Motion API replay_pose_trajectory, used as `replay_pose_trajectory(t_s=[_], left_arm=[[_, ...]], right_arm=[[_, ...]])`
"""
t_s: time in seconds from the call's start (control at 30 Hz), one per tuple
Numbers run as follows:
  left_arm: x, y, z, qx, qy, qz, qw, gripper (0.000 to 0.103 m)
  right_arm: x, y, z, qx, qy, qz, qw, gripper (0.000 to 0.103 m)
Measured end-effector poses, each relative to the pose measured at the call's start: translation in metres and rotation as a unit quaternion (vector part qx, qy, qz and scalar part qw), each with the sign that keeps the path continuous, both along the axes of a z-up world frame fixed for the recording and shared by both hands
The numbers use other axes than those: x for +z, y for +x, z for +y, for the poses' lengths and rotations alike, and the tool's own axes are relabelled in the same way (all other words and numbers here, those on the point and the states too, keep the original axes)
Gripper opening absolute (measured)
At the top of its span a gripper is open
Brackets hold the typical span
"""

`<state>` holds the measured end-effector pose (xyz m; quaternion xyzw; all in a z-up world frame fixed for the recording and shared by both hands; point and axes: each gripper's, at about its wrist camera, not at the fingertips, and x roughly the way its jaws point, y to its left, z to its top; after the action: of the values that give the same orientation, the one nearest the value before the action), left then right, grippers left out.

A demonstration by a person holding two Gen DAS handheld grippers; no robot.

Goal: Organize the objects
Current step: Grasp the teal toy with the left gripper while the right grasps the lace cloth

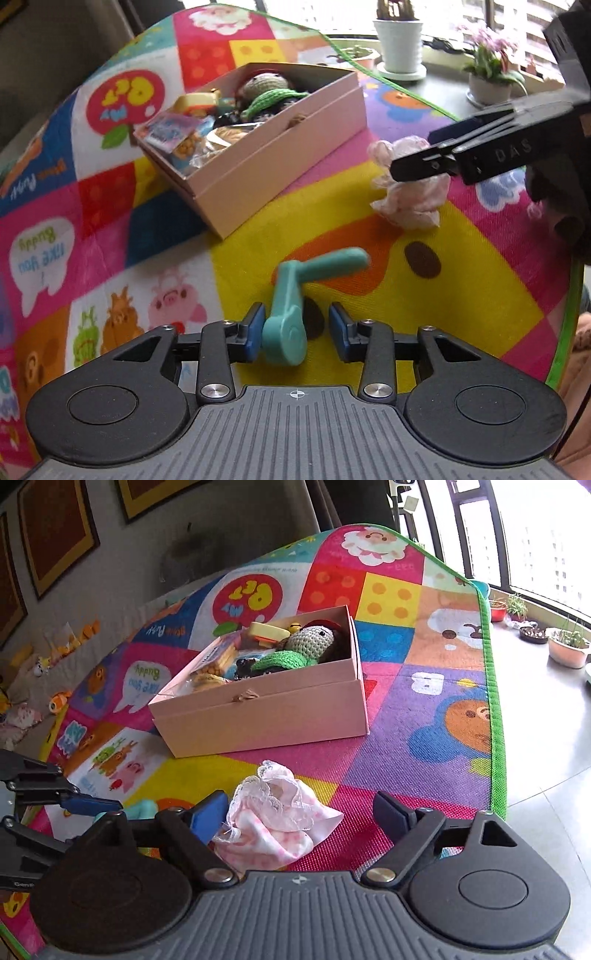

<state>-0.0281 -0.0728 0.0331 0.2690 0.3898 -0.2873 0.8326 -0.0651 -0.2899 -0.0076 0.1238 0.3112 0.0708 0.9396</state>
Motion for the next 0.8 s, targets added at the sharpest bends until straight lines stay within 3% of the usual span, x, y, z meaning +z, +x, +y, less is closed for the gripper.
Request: replay_pose_trajectory(t_s=[0.1, 0.17, 0.23, 0.53, 0.8], left_arm=[[0.002, 0.002, 0.007, 0.026, 0.001, 0.002, 0.9997, 0.026], [0.003, 0.0, 0.013, 0.052, -0.006, 0.0, 0.9986, 0.025], [0.005, -0.005, 0.02, 0.076, -0.037, 0.006, 0.9964, 0.021], [-0.004, 0.0, 0.036, 0.151, -0.133, 0.028, 0.9792, 0.021], [-0.009, -0.005, 0.038, 0.155, -0.154, 0.014, 0.9758, 0.021]], right_arm=[[0.0, -0.001, 0.0, -0.001, 0.001, -0.002, 1.0, 0.086], [0.0, -0.001, 0.0, 0.0, 0.001, -0.004, 1.0, 0.087], [0.001, -0.002, 0.002, 0.005, 0.0, -0.006, 1.0, 0.09], [-0.001, 0.004, 0.01, 0.006, -0.026, 0.008, 1.0, 0.09], [0.002, 0.0, 0.019, 0.025, -0.056, 0.0, 0.998, 0.09]])
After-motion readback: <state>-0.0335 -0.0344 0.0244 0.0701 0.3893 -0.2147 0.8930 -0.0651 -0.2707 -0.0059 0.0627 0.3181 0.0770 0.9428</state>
